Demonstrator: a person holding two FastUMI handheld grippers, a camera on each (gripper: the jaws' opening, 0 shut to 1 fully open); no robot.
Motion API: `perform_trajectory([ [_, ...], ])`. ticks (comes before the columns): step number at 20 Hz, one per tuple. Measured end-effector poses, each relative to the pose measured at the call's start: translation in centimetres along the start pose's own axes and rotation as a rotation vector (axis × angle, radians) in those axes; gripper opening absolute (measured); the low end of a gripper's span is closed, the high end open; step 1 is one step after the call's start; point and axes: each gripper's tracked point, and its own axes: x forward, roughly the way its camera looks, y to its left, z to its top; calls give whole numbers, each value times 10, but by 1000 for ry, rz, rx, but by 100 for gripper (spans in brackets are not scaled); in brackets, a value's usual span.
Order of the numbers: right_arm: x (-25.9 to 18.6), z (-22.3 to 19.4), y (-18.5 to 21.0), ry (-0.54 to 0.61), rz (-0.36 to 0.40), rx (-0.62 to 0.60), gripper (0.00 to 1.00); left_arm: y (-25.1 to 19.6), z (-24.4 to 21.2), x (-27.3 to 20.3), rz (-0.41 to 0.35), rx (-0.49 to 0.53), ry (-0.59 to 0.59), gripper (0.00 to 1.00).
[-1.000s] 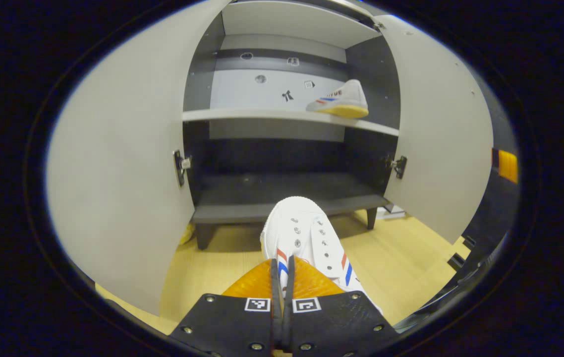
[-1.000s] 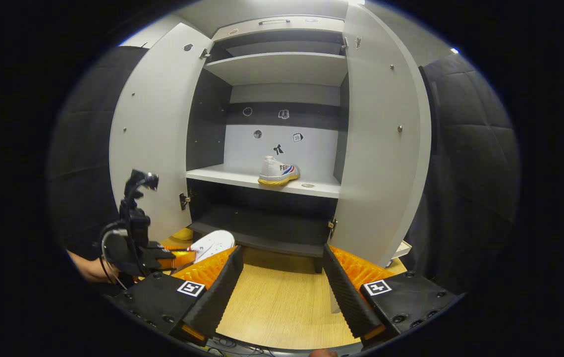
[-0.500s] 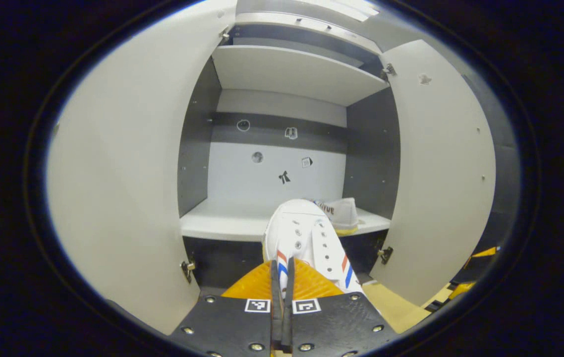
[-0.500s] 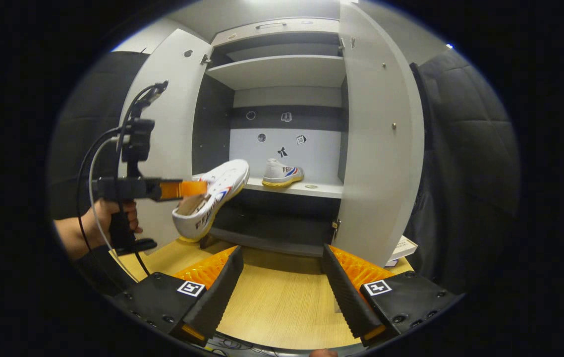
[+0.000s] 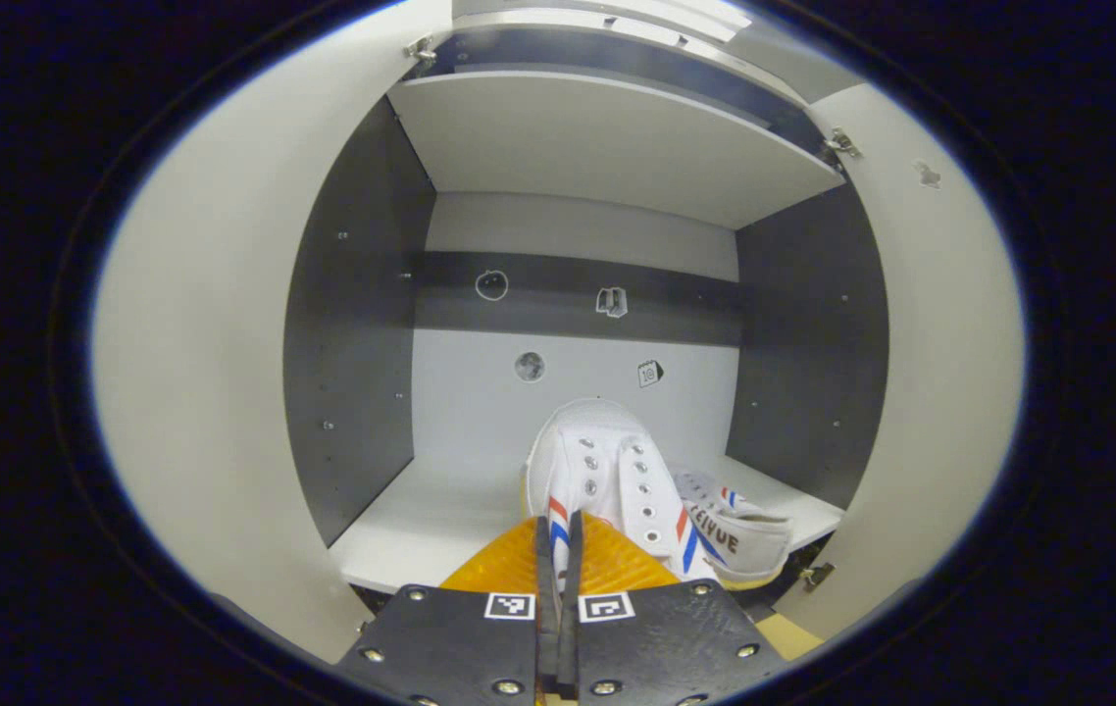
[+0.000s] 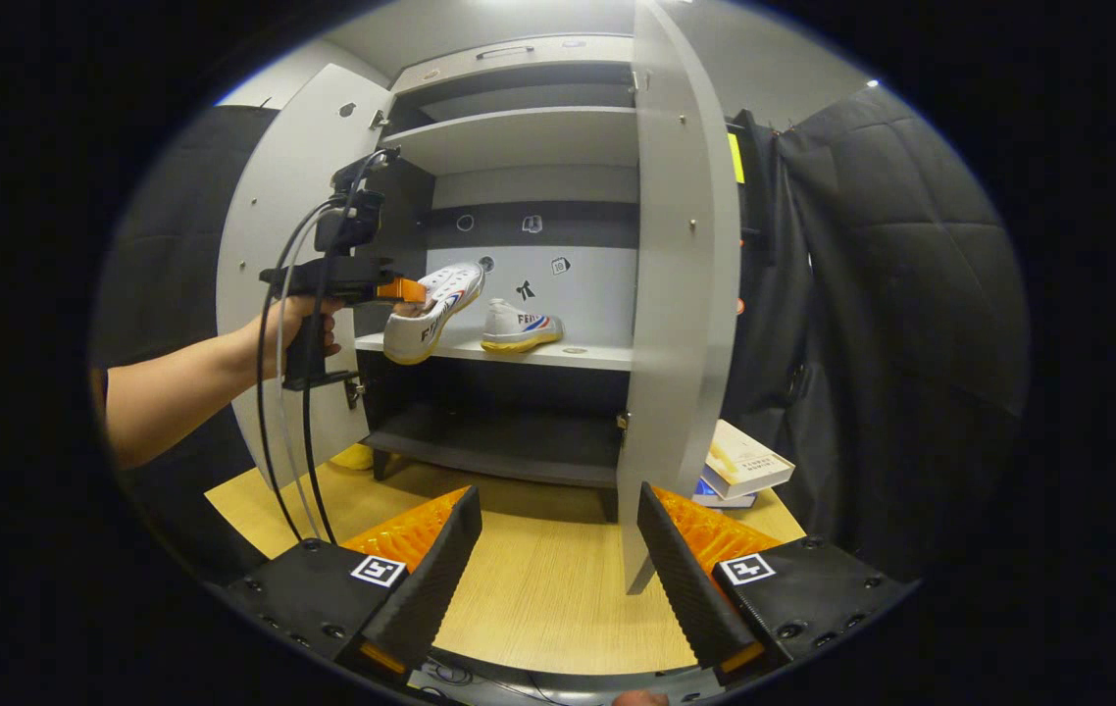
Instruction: Grab one shoe with the right hand and put it into the shoe cabinet, grab the other shoe with the left hand and put it into the shoe cabinet; then close the right door with the right hand and the left door with the left hand.
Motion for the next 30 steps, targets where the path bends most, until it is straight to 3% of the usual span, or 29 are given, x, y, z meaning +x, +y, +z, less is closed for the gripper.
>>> perform_trajectory([
  [6,-11,-13,-20,30,-51,17,100,2,-6,-5,60,-52,87,1],
  [7,-13,-13,-24,31,-56,21,96,2,-11,-6,70,-48,114,1],
  [10,-13,-9,-29,23,-66,27,100,2,-6,-14,80,-68,157,0],
  [13,-14,-2,-32,5,-64,25,100,5,8,-20,86,-48,128,7],
  [14,-15,1,-33,-4,-63,27,100,14,19,-24,119,-7,90,17],
  [18,-17,12,-44,-38,-65,40,100,4,43,-64,107,81,12,94],
  [24,-27,46,-82,-108,-137,114,100,-30,68,-163,77,109,-134,94],
  [30,-35,79,-133,-171,-238,104,99,-59,53,-237,13,135,-122,94],
])
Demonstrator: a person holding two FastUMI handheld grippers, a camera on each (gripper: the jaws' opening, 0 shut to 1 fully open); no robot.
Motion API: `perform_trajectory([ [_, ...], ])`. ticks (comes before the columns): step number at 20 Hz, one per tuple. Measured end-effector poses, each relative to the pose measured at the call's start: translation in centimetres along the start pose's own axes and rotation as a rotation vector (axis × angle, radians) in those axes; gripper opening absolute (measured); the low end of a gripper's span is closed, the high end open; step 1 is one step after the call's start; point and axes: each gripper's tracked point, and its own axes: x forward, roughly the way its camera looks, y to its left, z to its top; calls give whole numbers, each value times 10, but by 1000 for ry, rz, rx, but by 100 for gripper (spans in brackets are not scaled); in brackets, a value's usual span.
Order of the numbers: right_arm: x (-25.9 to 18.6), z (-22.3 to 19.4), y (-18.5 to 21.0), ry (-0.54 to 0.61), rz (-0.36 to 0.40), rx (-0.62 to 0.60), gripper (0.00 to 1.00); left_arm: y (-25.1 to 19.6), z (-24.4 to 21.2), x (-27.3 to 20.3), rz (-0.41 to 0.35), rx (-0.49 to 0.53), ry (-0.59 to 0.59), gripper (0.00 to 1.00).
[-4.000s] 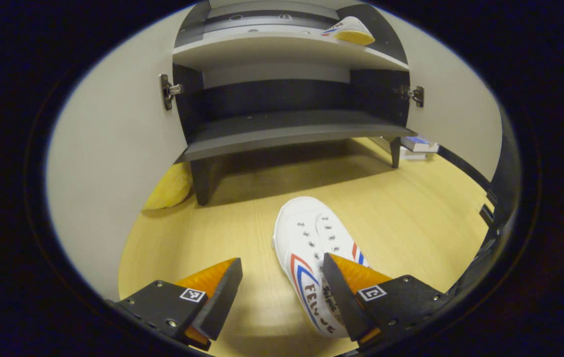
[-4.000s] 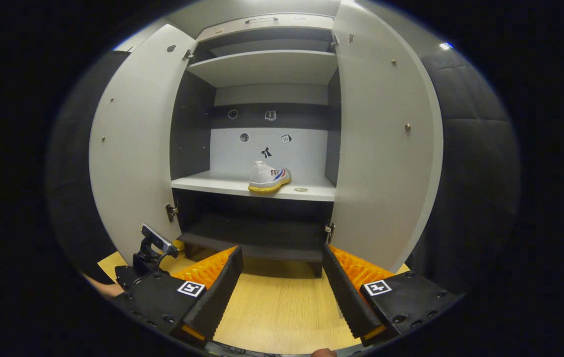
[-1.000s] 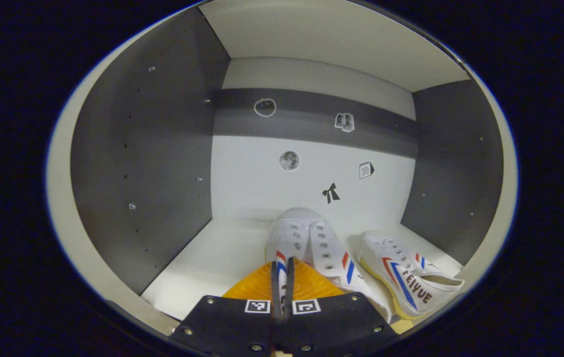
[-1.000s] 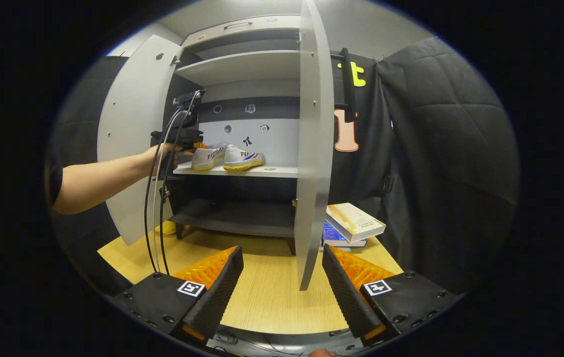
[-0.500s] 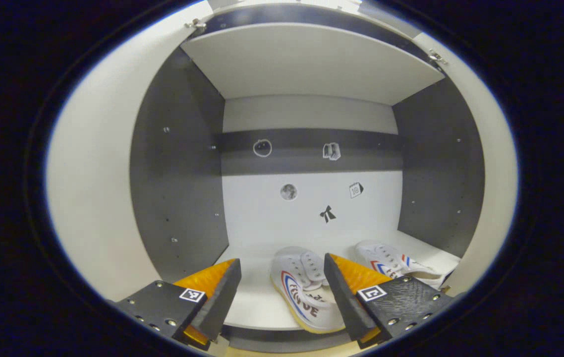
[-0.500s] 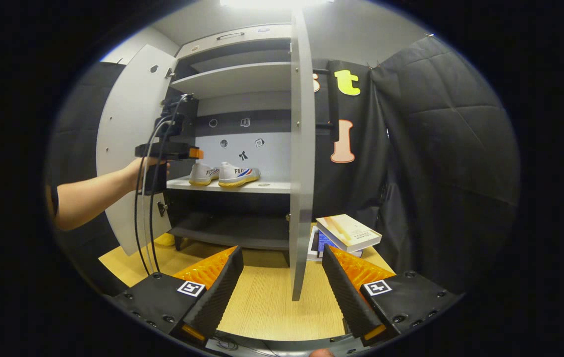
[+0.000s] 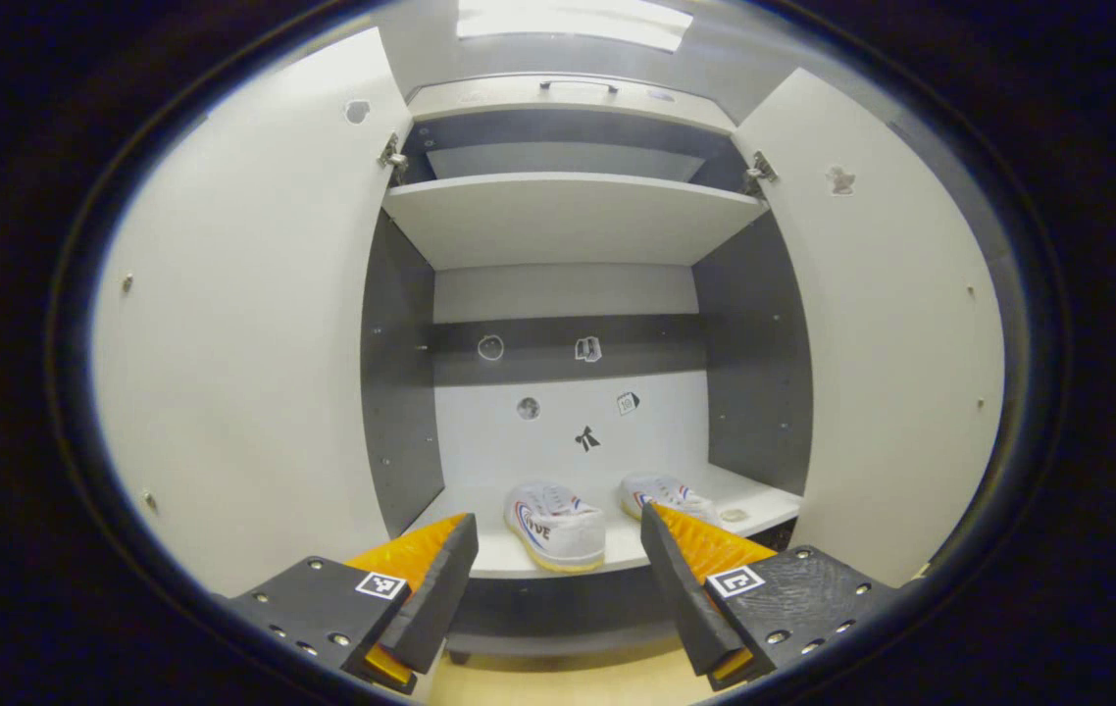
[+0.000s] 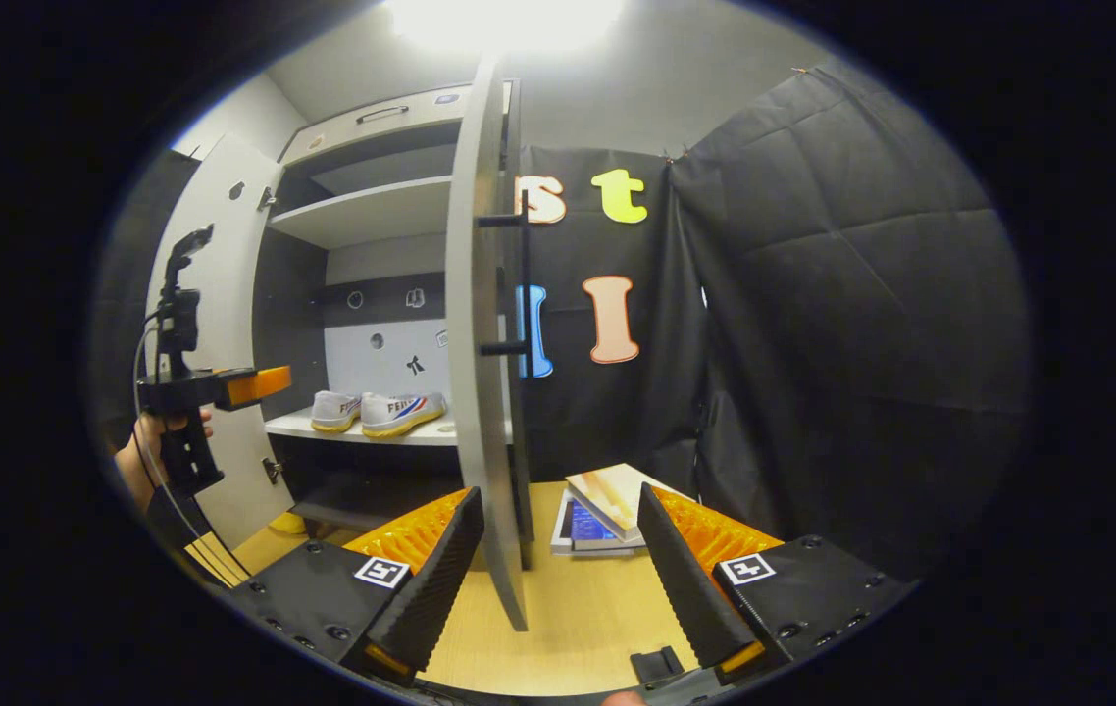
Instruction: Grab one shoe with the right hand and put it into the shoe cabinet, grab the other shoe with the left hand and put it into the shoe cabinet; then close the right door with the right hand and the left door with the left hand.
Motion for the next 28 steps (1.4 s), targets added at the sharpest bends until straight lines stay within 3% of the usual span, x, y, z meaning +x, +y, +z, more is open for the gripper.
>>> perform_trajectory([
  [6,22,43,-49,-60,-127,14,99,-3,-14,-67,10,-13,31,95],
  [7,27,49,-54,-66,-144,21,94,-5,-16,-77,9,-26,34,95],
  [8,31,57,-59,-74,-155,26,98,-6,-18,-87,12,-33,38,95],
  [11,42,82,-62,-96,-171,24,98,-2,-21,-107,24,-12,42,95],
  [15,54,105,-47,-136,-162,19,98,9,-16,-128,52,-8,28,95],
  [17,59,109,-37,-150,-150,13,94,19,-16,-136,68,-18,31,95],
  [19,63,110,-22,-150,-131,3,99,28,-15,-143,78,-30,35,95],
  [21,61,112,-17,-166,-127,-39,89,37,-12,-150,87,-31,32,95],
  [23,59,114,-8,-171,-106,-49,93,45,-8,-155,93,-26,25,95],
  [24,57,114,-3,-168,-96,-43,88,49,-6,-157,94,-27,21,95],
  [25,57,113,3,-167,-84,-37,93,53,-3,-158,94,-30,16,95],
  [28,54,108,18,-172,-70,-35,93,59,1,-161,87,-44,4,95],
])
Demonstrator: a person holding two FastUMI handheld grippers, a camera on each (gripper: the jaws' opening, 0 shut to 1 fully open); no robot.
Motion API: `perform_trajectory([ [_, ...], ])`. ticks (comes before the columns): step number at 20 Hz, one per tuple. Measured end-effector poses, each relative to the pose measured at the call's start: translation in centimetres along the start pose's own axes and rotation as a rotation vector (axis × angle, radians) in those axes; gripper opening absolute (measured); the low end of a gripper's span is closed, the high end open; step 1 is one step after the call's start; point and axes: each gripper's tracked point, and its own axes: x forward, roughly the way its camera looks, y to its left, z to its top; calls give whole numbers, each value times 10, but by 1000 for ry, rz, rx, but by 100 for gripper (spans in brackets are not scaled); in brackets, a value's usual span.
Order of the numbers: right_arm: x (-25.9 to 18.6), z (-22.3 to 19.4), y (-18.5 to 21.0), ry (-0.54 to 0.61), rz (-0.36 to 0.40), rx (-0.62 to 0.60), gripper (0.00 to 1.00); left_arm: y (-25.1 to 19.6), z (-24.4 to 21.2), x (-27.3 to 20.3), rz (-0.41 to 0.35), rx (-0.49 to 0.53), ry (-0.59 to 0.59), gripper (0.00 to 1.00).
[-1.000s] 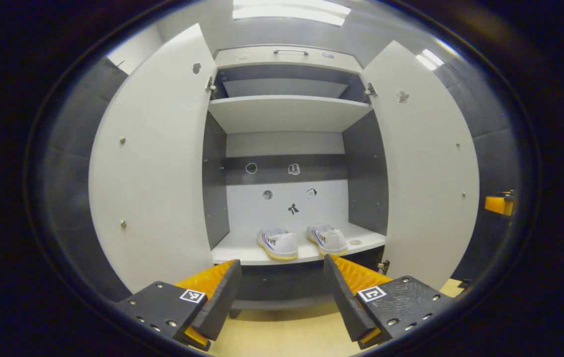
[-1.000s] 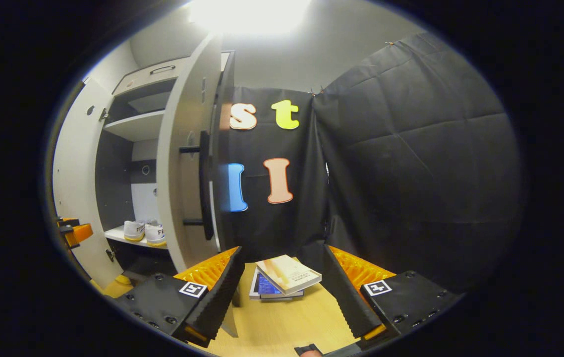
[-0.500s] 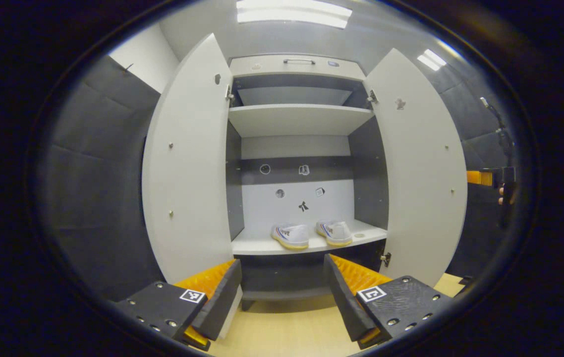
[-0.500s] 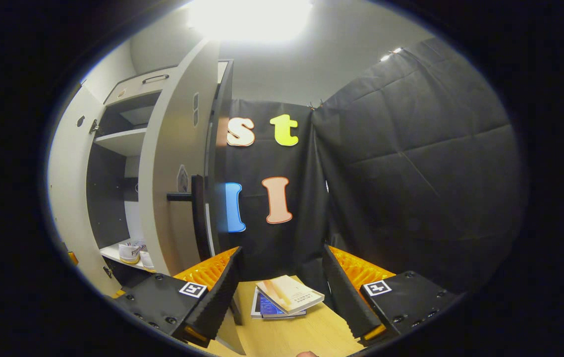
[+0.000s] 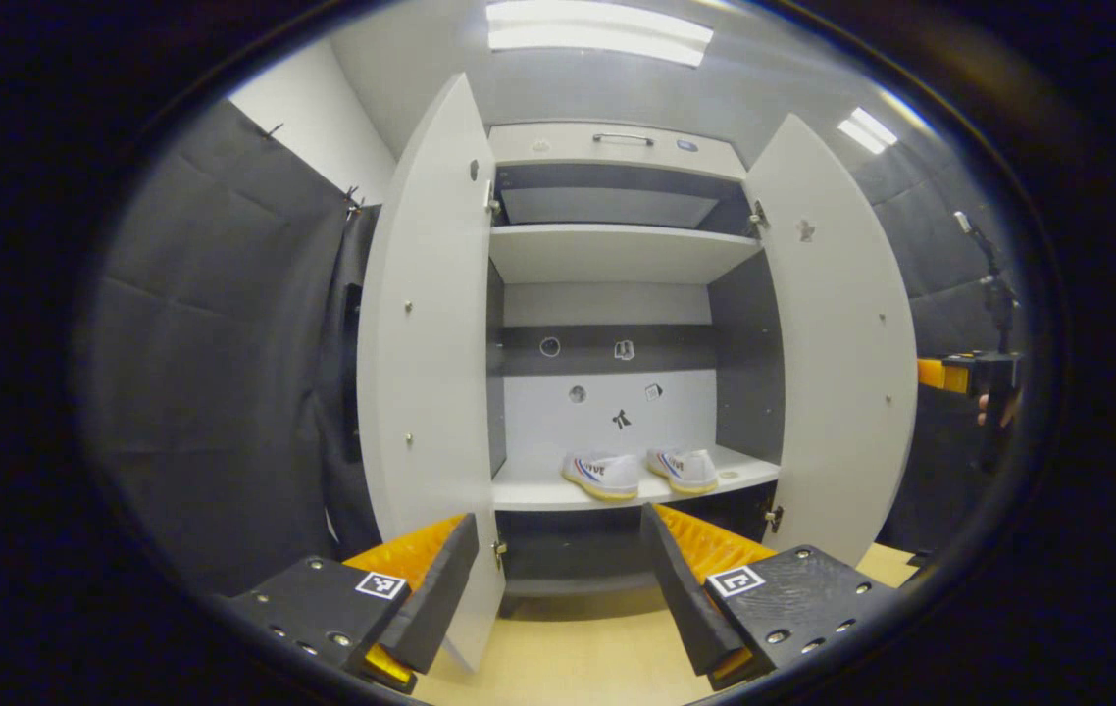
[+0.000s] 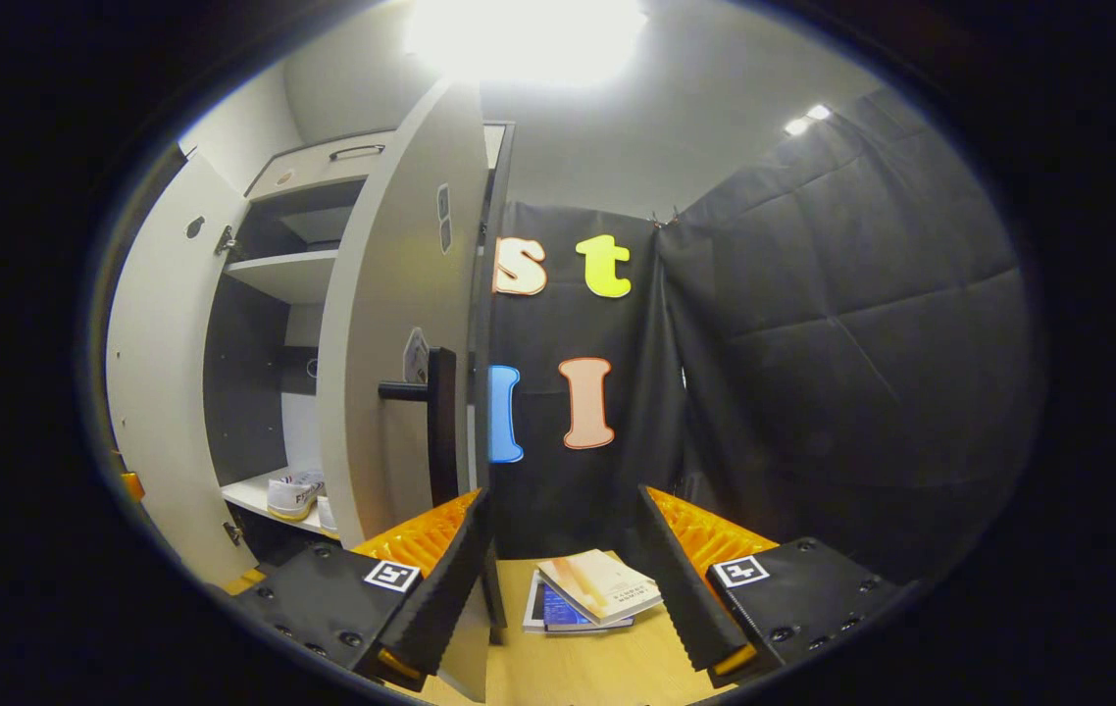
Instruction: Grab one shoe with the right hand and put it into the shoe cabinet, grab the other shoe with the left hand and put it into the shoe cabinet; then close the right door with the right hand and the left door with the left hand.
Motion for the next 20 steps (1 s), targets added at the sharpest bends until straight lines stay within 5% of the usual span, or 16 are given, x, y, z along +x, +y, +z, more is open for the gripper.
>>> perform_trajectory([
  [12,7,-4,101,-11,149,7,87,54,7,-24,56,-9,-25,95],
  [20,-2,3,148,-62,212,-31,98,146,21,-33,192,-14,-53,95],
])
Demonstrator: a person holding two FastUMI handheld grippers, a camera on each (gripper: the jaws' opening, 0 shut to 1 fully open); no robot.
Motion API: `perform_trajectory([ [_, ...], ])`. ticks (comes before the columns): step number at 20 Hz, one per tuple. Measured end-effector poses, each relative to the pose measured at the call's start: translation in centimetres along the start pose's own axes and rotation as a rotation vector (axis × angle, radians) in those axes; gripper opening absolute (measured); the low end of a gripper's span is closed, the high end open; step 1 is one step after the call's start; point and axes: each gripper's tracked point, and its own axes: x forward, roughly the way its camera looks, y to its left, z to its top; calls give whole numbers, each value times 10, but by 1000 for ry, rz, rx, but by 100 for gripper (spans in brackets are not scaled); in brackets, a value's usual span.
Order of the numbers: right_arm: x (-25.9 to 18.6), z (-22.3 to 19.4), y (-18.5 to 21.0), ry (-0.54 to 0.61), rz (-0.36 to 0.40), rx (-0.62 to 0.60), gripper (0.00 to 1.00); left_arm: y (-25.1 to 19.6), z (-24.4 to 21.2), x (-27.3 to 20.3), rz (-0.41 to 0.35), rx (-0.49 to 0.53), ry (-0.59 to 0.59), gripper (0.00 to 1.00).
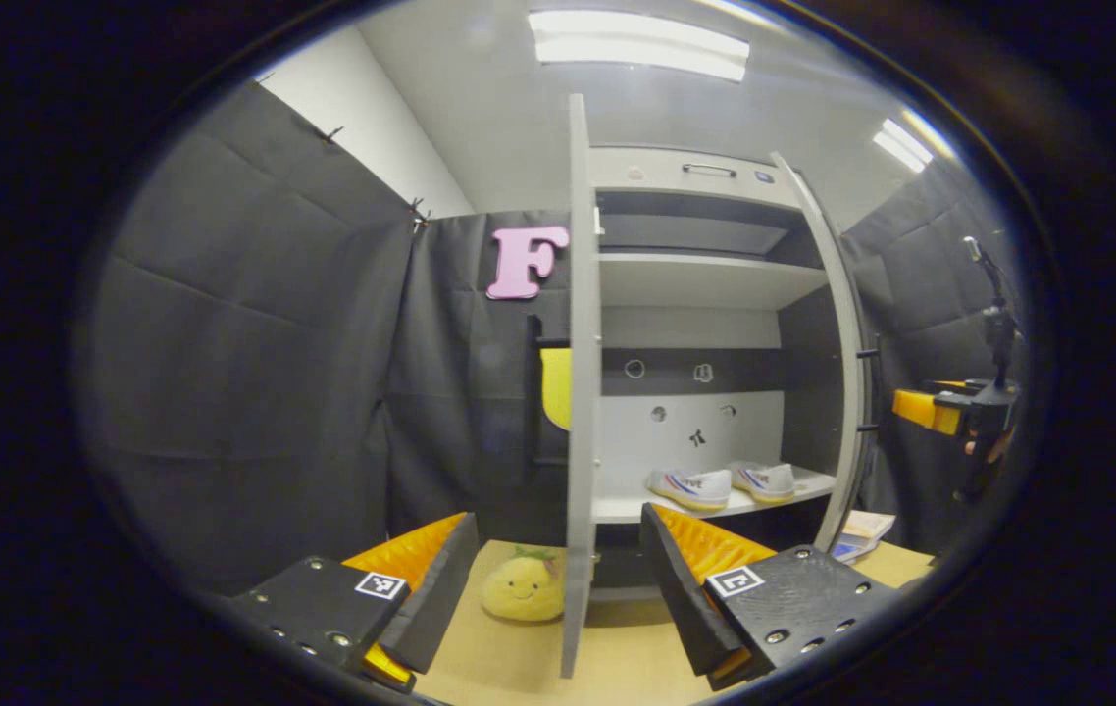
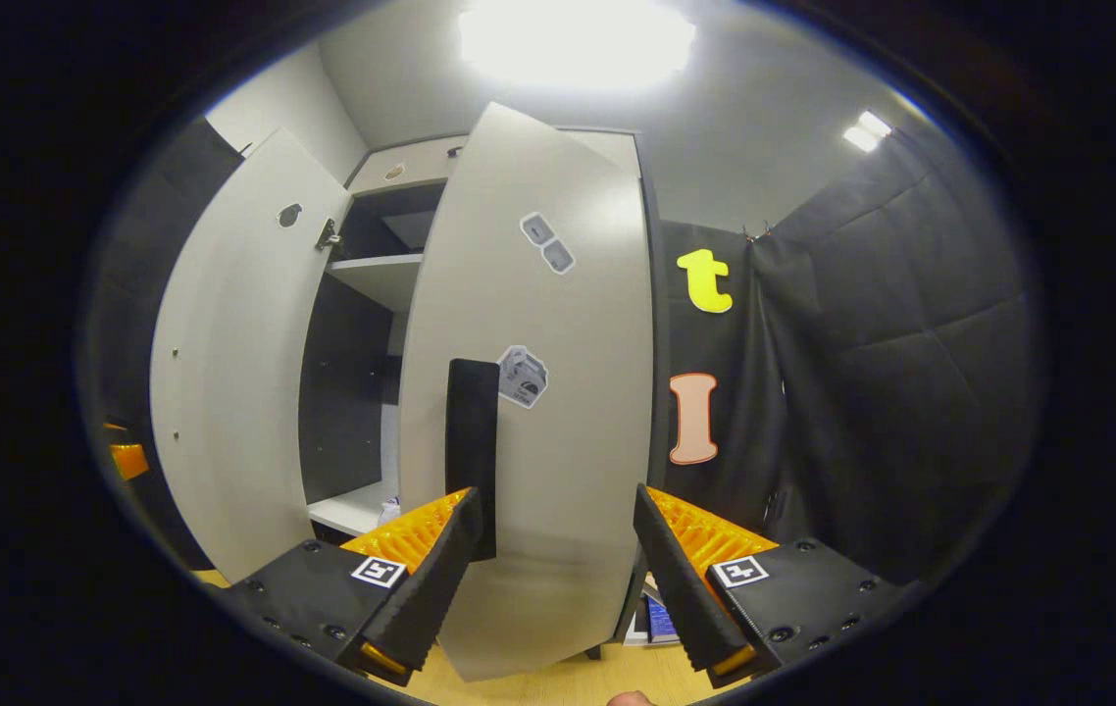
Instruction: Grab one shoe with the right hand and put it into the shoe cabinet, grab the other shoe with the left hand and put it into the shoe cabinet; then close the right door with the right hand and the left door with the left hand.
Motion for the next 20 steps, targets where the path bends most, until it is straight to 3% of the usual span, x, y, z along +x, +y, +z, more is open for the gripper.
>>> perform_trajectory([
  [4,-7,-5,-5,14,-20,8,96,67,15,21,124,4,-12,94],
  [8,-23,-20,-25,53,-66,6,96,99,14,49,180,27,-2,95],
  [10,-29,-25,-33,64,-89,13,98,98,14,65,173,31,7,95],
  [14,-41,-32,-53,76,-134,29,96,62,18,91,90,14,9,95],
  [16,-46,-36,-65,80,-154,29,98,57,24,92,90,60,-11,92],
  [20,-45,-49,-75,108,-156,46,98,51,21,91,78,31,0,89],
])
